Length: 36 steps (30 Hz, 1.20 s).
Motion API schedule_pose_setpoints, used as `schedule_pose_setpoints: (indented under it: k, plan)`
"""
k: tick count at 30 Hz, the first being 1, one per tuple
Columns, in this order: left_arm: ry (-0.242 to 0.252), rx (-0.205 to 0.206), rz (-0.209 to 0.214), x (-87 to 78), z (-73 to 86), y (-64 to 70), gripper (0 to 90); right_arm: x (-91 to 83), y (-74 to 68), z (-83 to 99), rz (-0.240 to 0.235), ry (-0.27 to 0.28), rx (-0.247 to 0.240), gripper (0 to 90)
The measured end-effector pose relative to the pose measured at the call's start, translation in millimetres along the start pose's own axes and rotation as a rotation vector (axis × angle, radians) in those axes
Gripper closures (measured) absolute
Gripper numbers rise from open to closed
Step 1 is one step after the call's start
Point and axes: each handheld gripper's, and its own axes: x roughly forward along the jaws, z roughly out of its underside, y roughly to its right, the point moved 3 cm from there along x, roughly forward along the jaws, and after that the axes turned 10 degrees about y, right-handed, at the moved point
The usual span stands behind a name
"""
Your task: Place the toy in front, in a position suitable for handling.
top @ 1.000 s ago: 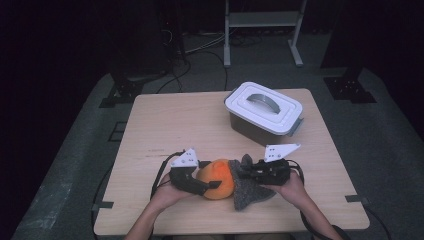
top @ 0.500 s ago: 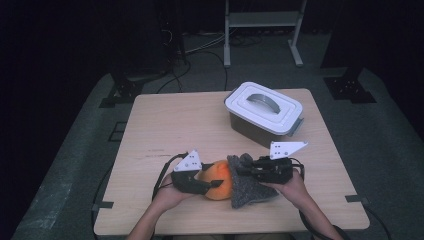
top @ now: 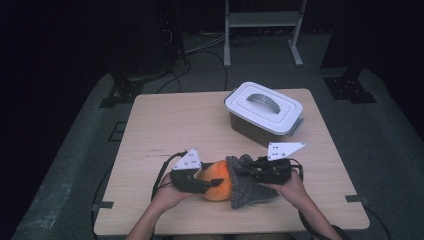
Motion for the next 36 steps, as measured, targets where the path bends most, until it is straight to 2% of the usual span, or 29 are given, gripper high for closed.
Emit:
schedule_pose_setpoints:
  k: [4,7,9,12,14,17,21,23,25,26,28,29,33,36]
  plan:
    - [-0.021,0.006,-0.008,-1.4,0.8,-0.5,43.7,1.9,4.2,8.1,0.008,-0.048,0.020,77.3]
    - [-0.031,-0.017,-0.005,0.7,5.7,-2.3,43.6,6.2,6.7,16.0,0.014,-0.102,0.024,77.2]
    - [-0.036,-0.014,-0.006,0.8,4.2,-2.9,43.4,5.8,5.4,12.7,0.019,-0.085,0.017,77.2]
    - [-0.034,-0.006,0.005,3.7,3.1,0.5,43.3,4.3,-1.5,-0.3,-0.005,0.002,0.002,77.2]
    - [-0.038,0.005,0.000,4.2,1.8,2.3,43.3,6.0,-3.4,-1.4,-0.002,-0.017,-0.020,77.3]
    - [-0.037,0.001,-0.006,2.4,1.9,1.2,43.3,6.7,1.4,7.6,-0.001,-0.039,0.012,77.2]
    - [-0.042,-0.007,-0.006,1.3,2.6,-0.4,43.2,7.1,5.6,12.4,0.012,-0.078,0.019,77.2]
    - [-0.045,-0.001,-0.008,1.9,2.0,-0.2,42.8,5.9,3.4,8.3,0.017,-0.062,0.002,77.2]
    - [-0.046,0.001,-0.006,3.7,2.4,0.8,42.0,4.3,-0.1,2.3,0.000,-0.011,0.006,77.2]
    - [-0.047,0.006,-0.001,5.5,2.9,1.7,41.1,4.2,-1.2,0.9,-0.005,-0.006,0.007,77.2]
    - [-0.056,0.016,0.000,6.9,3.4,2.0,36.7,6.6,-1.9,3.4,0.004,-0.039,-0.019,77.2]
    - [-0.059,0.017,-0.001,7.2,4.0,1.5,33.3,7.5,-1.2,6.3,0.004,-0.047,-0.013,77.2]
    - [-0.052,-0.001,0.016,8.0,7.0,-1.5,21.1,7.9,0.8,10.7,0.001,-0.063,-0.004,77.2]
    - [-0.052,-0.022,0.031,8.9,10.9,-4.1,17.5,6.9,1.7,12.6,-0.002,-0.071,-0.002,77.2]
